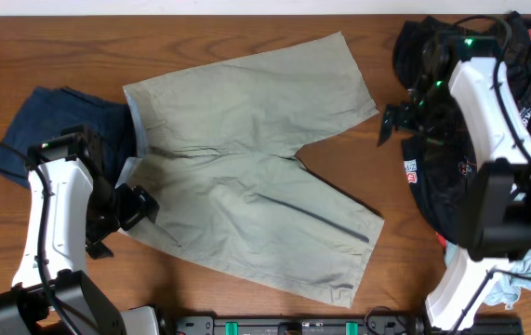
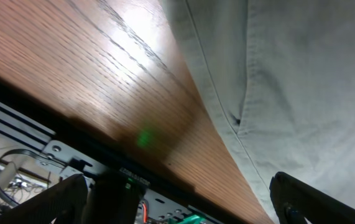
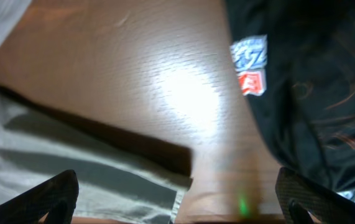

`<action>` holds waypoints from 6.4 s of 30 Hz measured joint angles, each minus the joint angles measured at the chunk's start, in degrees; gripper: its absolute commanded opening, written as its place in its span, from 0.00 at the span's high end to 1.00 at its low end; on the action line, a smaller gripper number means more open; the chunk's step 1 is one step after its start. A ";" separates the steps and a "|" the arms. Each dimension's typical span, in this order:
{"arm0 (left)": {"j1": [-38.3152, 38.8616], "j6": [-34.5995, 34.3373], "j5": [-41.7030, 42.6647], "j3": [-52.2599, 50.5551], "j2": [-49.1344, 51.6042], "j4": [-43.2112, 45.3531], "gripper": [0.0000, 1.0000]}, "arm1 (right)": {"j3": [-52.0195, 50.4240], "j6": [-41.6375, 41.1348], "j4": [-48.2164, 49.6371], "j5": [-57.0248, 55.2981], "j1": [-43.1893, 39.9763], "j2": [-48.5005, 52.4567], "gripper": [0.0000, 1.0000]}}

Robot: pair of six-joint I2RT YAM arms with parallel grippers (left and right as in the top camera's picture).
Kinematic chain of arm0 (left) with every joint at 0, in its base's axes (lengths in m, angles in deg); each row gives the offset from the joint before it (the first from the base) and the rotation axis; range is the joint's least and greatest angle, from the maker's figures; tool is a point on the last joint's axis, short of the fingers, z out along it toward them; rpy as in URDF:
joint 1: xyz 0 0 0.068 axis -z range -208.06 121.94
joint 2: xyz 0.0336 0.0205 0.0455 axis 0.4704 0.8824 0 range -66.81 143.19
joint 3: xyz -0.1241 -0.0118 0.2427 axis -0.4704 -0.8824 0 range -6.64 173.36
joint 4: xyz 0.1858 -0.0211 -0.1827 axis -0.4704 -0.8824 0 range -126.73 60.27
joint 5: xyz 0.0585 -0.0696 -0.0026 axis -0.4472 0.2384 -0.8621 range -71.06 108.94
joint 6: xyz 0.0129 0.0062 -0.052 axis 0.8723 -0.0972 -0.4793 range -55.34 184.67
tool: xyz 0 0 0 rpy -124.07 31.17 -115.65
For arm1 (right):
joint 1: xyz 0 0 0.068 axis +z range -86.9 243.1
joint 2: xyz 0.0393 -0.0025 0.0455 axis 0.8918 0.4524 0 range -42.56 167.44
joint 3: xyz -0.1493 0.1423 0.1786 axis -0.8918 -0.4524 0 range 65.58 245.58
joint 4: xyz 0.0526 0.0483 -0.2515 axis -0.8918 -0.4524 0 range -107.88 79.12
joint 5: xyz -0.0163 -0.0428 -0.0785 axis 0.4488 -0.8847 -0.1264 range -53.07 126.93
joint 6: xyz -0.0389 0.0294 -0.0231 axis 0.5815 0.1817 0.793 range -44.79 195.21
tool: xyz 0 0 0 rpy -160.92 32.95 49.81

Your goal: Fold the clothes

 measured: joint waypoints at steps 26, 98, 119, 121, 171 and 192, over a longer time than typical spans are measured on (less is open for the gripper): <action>0.00 0.17 -1.27 -0.09 0.00 1.84 0.04 | -51.56 -1.77 44.48 1.05 11.06 -20.68 0.64; 0.07 -14.32 12.24 -28.30 -7.30 24.39 0.29 | -59.23 -27.32 29.16 1.66 -0.94 -33.75 0.04; 0.07 -18.69 14.29 -33.00 -8.46 32.20 0.89 | -59.58 -32.17 32.65 0.28 -0.94 -33.75 0.09; 0.07 -18.16 14.80 -33.00 -8.46 32.52 0.94 | -59.63 -32.26 32.28 0.11 -0.94 -33.75 0.11; 0.39 -1.49 14.49 -5.27 -40.09 0.35 0.94 | -23.76 -9.14 7.30 0.90 -2.56 -39.12 0.99; 0.83 -0.35 16.00 2.82 -34.10 3.48 0.94 | -18.58 -2.75 18.10 -0.59 -1.62 -36.26 0.99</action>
